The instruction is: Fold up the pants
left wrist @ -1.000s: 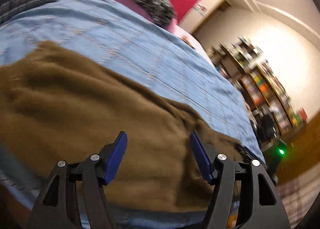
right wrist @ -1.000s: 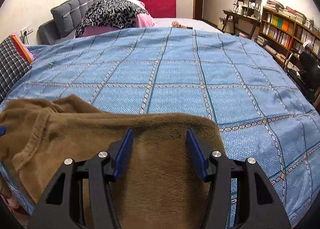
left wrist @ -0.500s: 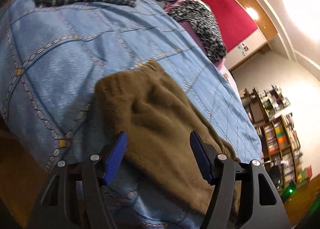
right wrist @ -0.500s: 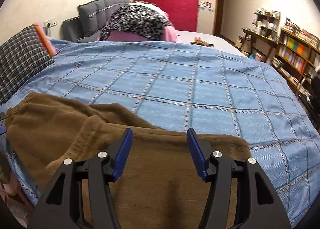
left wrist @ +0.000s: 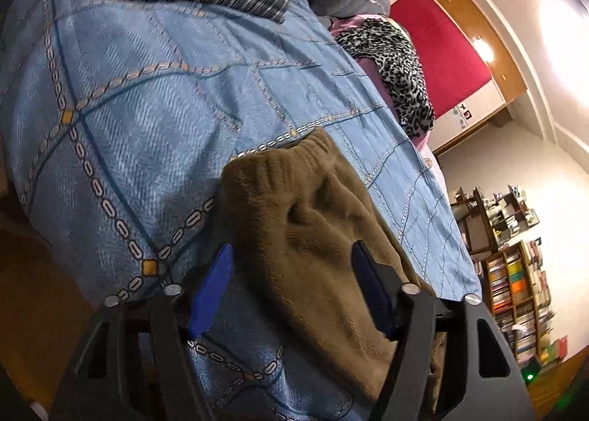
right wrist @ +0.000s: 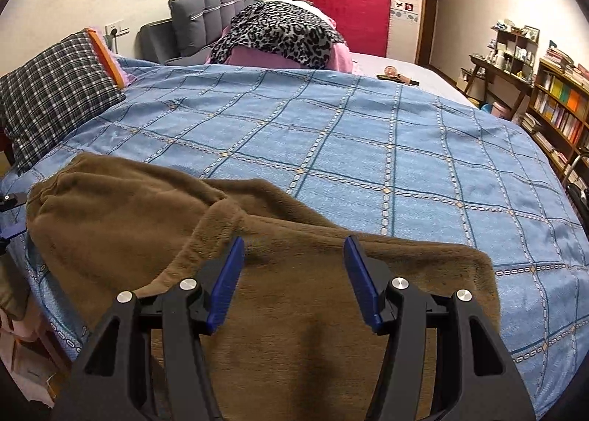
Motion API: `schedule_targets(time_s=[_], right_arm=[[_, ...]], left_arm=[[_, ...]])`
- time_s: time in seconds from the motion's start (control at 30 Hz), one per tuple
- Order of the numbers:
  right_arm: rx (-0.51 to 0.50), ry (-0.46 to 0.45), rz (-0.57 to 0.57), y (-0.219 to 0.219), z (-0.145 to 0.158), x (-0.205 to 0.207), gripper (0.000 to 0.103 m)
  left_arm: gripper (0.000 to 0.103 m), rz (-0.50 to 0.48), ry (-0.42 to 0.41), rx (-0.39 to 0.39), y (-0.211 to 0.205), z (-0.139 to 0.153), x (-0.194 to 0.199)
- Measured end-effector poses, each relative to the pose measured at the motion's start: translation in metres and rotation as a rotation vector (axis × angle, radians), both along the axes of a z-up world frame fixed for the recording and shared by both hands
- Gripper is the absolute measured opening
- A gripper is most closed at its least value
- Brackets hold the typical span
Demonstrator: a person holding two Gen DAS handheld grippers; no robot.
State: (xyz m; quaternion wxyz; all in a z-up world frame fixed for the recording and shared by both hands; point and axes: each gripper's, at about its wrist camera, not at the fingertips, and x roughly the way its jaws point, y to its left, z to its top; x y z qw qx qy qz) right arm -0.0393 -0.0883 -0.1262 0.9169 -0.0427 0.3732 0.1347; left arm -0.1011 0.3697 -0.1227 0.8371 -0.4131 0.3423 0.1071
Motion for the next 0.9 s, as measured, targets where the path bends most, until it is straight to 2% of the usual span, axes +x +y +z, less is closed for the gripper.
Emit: schedule_targets(time_s=[0.17,0.47,0.57,0.63,0.7,0.8,0.9], right_arm=[[-0.001,0.006,0.018,0.005,-0.003,-0.003,0.058],[0.012,0.008,0.005,0.006,-0.004,-0.002,0.058],[0.012,0.010,0.004,0.006,-0.004,-0.002,0.058],[0.012,0.010,0.004,0.006,-0.004,-0.002,0.058],[0.013,0.011,0.002,0.006,-0.004,-0.001,0.058],[0.016,0.011,-0.001,0.004,-0.005,-0.002,0.058],[0.023,0.009,-0.012,0.001,-0.004,-0.002,0.058]], left_arm=[[0.071,-0.017,0.016,-0.091,0.004,-0.022,0.012],[0.071,-0.012,-0.082,-0.211,0.019,-0.040,0.046],[0.070,-0.013,-0.107,-0.214,0.020,-0.039,0.055],[0.058,-0.014,-0.110,-0.205,0.019,-0.038,0.060],[0.034,-0.019,-0.095,-0.192,0.018,-0.038,0.065],[0.025,-0.029,-0.095,-0.162,0.014,-0.030,0.065],[0.021,-0.056,-0.113,-0.105,0.007,-0.014,0.066]])
